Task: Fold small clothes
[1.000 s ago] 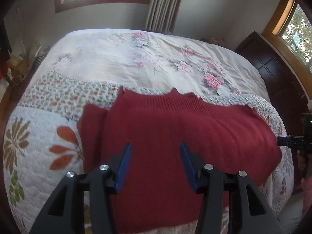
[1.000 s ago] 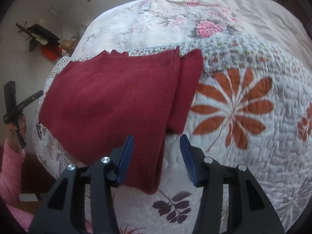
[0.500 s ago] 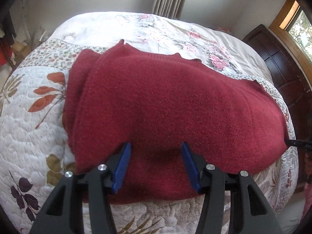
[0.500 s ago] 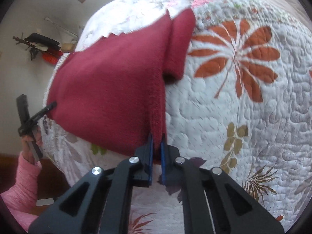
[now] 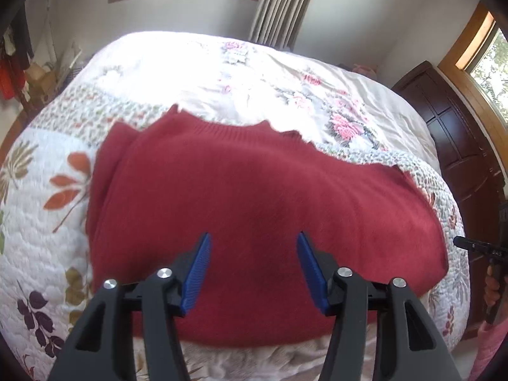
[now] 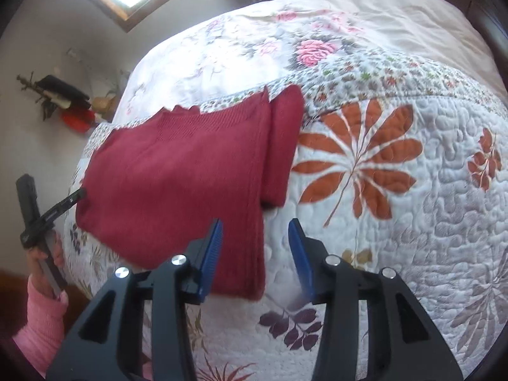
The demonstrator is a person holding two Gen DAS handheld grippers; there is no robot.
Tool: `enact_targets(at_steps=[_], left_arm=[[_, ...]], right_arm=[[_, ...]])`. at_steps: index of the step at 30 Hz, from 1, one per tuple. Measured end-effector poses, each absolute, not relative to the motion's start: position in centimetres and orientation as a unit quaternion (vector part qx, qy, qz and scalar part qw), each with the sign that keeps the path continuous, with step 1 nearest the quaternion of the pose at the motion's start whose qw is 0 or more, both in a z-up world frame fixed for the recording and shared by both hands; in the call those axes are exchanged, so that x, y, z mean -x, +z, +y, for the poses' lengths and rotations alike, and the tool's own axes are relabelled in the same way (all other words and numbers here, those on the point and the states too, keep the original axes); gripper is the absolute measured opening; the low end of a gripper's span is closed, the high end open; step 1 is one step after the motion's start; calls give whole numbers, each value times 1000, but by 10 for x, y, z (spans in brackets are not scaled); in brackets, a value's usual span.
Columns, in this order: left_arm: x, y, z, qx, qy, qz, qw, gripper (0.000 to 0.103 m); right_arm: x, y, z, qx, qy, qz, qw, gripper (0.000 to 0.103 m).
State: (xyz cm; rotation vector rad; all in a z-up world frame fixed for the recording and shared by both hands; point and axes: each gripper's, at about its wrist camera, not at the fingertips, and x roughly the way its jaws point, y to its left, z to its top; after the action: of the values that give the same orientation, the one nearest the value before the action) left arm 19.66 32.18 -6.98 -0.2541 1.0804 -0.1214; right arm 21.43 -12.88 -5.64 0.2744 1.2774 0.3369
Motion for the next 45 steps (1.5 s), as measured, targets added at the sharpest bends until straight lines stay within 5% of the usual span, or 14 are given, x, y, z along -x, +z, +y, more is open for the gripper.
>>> enact_targets(at_steps=[19,24,30,35,45], left_arm=[[-226,-111,283,99,-75,550,826,67],[-226,-112,284,104,-78,547,827,67],[-224,-112,287,104,-85,543,829,67],[-224,-114,288,105,-88,542,829,68],[-222,-116,288,101,-99,533,834,70]], right_arm=[[-255,-115,-114,-178,165,649,721,48],[-253,-120,-118,-222,187,637,714,25],[-246,-86,-124,-256,225,592,730,11],[-244,-61,-109,-195,217,574,765,9],[-236,-117,-121,-215,170,623,732,11]])
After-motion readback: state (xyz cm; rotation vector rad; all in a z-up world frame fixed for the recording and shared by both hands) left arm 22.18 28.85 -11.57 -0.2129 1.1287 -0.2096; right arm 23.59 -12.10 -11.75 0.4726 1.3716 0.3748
